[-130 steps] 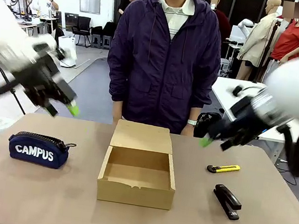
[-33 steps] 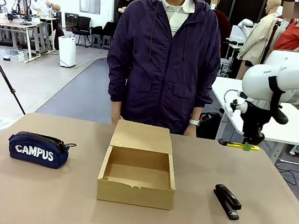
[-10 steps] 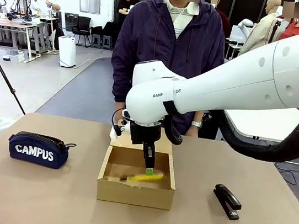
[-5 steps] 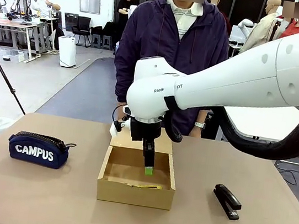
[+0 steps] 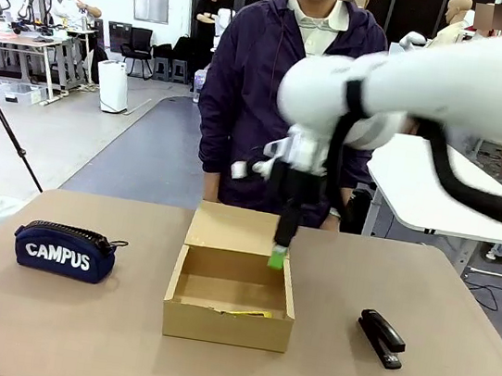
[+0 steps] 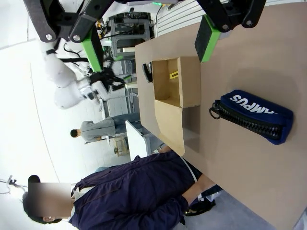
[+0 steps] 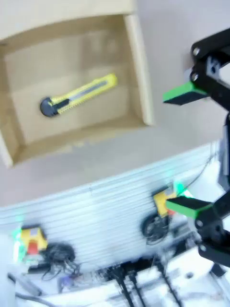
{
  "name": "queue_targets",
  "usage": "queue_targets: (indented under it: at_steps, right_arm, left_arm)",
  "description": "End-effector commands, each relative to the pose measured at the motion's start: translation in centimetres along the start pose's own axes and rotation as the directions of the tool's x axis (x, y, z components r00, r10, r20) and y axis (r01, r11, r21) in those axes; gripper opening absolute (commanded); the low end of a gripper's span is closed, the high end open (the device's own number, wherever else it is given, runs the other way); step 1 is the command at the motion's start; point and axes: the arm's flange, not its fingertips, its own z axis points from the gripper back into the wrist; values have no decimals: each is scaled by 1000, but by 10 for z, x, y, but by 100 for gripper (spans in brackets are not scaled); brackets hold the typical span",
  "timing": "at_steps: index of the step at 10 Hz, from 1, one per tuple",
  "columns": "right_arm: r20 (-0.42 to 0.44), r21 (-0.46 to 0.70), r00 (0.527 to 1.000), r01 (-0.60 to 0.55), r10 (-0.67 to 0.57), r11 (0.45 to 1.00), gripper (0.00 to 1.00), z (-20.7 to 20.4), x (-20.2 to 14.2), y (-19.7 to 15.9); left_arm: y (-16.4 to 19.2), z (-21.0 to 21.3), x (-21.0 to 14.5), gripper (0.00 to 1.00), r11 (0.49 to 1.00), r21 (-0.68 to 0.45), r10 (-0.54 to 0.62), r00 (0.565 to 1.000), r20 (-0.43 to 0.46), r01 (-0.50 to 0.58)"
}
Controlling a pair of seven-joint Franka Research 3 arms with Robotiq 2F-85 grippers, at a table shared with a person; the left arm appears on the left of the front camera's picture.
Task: Pack the items into the box.
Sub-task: Pick up the item specified by the human and place it in the Mailer Box.
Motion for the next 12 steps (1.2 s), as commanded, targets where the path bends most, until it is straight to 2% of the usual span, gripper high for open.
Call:
queue_targets:
  at_steps: [1,2,3,4,5,6,7,8,9,10,11,12]
  right_arm:
    - [201,83,961,174,-188,981,100,39,-117,33]
    - [277,105,930,219,-240,970,100,48,-172,56]
    - [397,81,876,263,-274,961,100,55,-220,86]
    - [471,98,821,314,-322,944,100,55,-258,111]
    - [532,185,716,422,-452,887,100,46,-294,126]
    - [582,286,607,470,-541,835,100,37,-314,131]
    - [658,356,478,484,-582,800,100,18,-334,129]
    - [659,440,378,507,-650,741,100,0,-342,118]
    - [652,485,348,491,-673,724,100,-15,-341,101]
    - [609,508,377,490,-698,708,100,-26,-335,85]
    - [620,429,435,509,-653,746,100,28,-360,113]
    - [620,429,435,509,-653,746,100,28,-360,113]
  left_arm:
    - [-2,0,1,100,1000,-21,-1,1000,7,1]
    - [-2,0,1,100,1000,-21,-1,1000,7,1]
    - [-2,0,1,100,1000,-21,-1,1000,7,1]
    - [-2,0,1,100,1000,-21,-1,1000,7,1]
    - [-2,0,1,100,1000,-21,-1,1000,7,1]
    - [-2,0,1,100,1000,-21,-1,1000,7,1]
    - [-2,0,1,100,1000,-21,-1,1000,7,1]
    - [-2,0,1,100,1000,-21,-1,1000,7,1]
    - [-2,0,1,100,1000,-21,-1,1000,7,1]
    - [-2,0,1,100,1000,-21,-1,1000,7,1]
    - [-2,0,1,100,1000,-21,-1,1000,7,1]
    - [-2,0,1,100,1000,-21,-1,1000,7,1]
